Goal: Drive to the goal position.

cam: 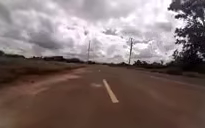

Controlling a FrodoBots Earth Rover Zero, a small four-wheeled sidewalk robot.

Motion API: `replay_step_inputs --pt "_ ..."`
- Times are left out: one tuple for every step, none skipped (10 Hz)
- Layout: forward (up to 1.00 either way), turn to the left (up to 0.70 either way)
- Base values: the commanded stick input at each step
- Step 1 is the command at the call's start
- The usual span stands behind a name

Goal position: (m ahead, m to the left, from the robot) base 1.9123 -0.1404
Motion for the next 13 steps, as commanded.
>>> replay_step_inputs --pt "1.00 0.00" --pt "1.00 0.00" --pt "1.00 0.00" --pt "1.00 0.00" --pt "1.00 0.00" --pt "1.00 0.00" --pt "1.00 0.00" --pt "1.00 0.00" --pt "1.00 0.00" --pt "1.00 0.00" --pt "1.00 0.00" --pt "1.00 0.00" --pt "1.00 0.00"
